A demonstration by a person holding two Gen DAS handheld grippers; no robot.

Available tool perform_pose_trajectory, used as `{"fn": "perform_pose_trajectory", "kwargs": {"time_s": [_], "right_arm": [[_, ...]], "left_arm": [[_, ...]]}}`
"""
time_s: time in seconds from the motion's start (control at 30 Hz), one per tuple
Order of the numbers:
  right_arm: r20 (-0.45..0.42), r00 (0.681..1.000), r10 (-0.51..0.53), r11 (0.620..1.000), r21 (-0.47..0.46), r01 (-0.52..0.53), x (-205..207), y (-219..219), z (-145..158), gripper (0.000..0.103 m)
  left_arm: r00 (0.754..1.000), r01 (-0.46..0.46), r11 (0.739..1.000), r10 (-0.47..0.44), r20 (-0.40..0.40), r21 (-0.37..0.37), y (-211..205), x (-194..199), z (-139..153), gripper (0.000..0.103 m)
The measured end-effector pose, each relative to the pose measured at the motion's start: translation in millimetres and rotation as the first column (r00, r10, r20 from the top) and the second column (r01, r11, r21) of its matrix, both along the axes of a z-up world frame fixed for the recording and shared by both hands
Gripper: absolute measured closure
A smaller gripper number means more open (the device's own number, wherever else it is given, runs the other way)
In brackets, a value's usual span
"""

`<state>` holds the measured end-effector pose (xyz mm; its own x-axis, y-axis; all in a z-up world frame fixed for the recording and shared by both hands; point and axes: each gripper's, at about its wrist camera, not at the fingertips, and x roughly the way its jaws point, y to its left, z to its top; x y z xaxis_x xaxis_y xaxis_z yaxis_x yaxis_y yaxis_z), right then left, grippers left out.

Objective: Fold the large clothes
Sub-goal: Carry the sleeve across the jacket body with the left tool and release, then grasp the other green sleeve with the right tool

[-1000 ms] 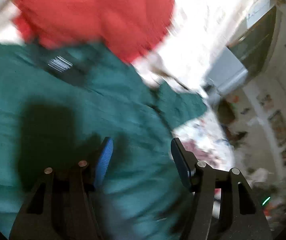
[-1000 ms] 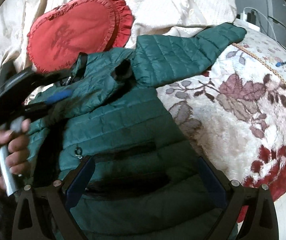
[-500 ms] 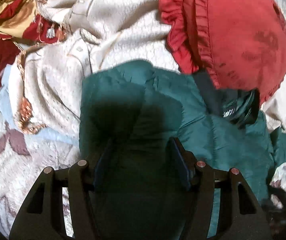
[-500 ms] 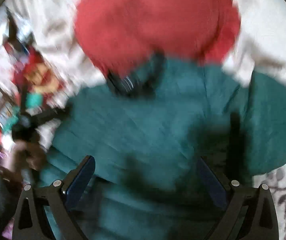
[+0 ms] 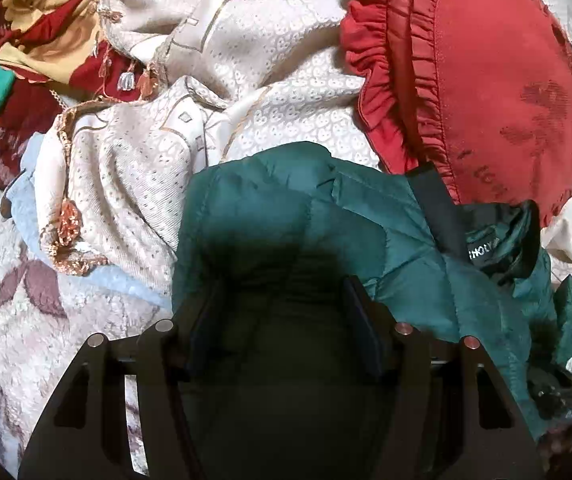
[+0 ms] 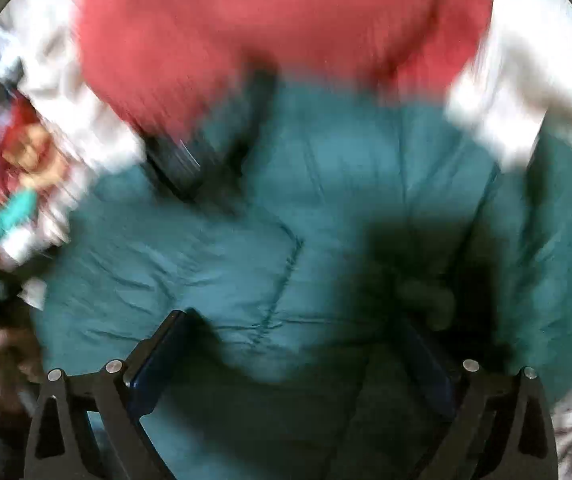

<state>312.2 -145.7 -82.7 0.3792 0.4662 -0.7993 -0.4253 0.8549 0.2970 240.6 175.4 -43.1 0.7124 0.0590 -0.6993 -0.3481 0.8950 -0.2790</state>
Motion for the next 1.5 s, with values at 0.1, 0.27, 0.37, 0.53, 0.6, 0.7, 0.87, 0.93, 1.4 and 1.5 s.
{"fn": "perform_pose_trajectory", "kwargs": {"time_s": [0.1,0.27,0.37,0.53,0.6,0.7,0.87,0.93,1.4,1.5], "right_arm": [[0.049,0.999,-0.006,0.999,0.039,0.004,-4,-5,0,0.000],[0.059,0.998,-0.005,0.999,0.047,0.002,-4,-14,3,0.000],[0.067,0.998,-0.007,0.999,0.046,0.003,0,-17,2,0.000],[0.084,0.996,-0.009,1.000,0.029,0.006,-11,-4,-2,0.000],[0.085,0.996,-0.010,1.000,0.028,0.007,-10,-3,-2,0.000],[0.091,0.996,-0.011,1.000,0.020,0.009,-10,-1,-1,0.000],[0.026,0.999,-0.028,0.999,0.016,0.028,-10,-21,28,0.004],[0.059,0.998,-0.039,0.998,0.050,0.036,-19,-45,48,0.003],[0.158,0.772,-0.616,0.785,0.038,0.618,-5,-359,89,0.013],[0.118,0.758,-0.641,0.766,0.051,0.640,23,-392,80,0.020]], "left_arm": [[1.000,0.001,1.000,0.000,0.013,-0.016,3,-6,-1,0.042],[0.999,-0.001,0.999,0.002,0.033,-0.044,7,-13,-3,0.042],[0.999,0.001,0.999,0.001,0.037,-0.048,8,-14,-2,0.042],[0.999,0.000,0.999,0.002,0.034,-0.046,9,-11,-2,0.041],[1.000,0.000,0.999,0.002,0.031,-0.041,8,-11,-2,0.041],[1.000,-0.001,1.000,0.001,0.016,-0.027,7,-9,-1,0.041],[0.999,0.017,1.000,-0.018,-0.040,-0.025,5,-27,20,0.038],[1.000,-0.007,0.999,0.007,-0.005,-0.033,3,-50,35,0.037],[0.996,0.084,0.996,-0.084,0.001,-0.023,-115,-94,24,0.031],[0.996,0.077,0.995,-0.080,-0.039,-0.059,-109,-85,14,0.030]]}}
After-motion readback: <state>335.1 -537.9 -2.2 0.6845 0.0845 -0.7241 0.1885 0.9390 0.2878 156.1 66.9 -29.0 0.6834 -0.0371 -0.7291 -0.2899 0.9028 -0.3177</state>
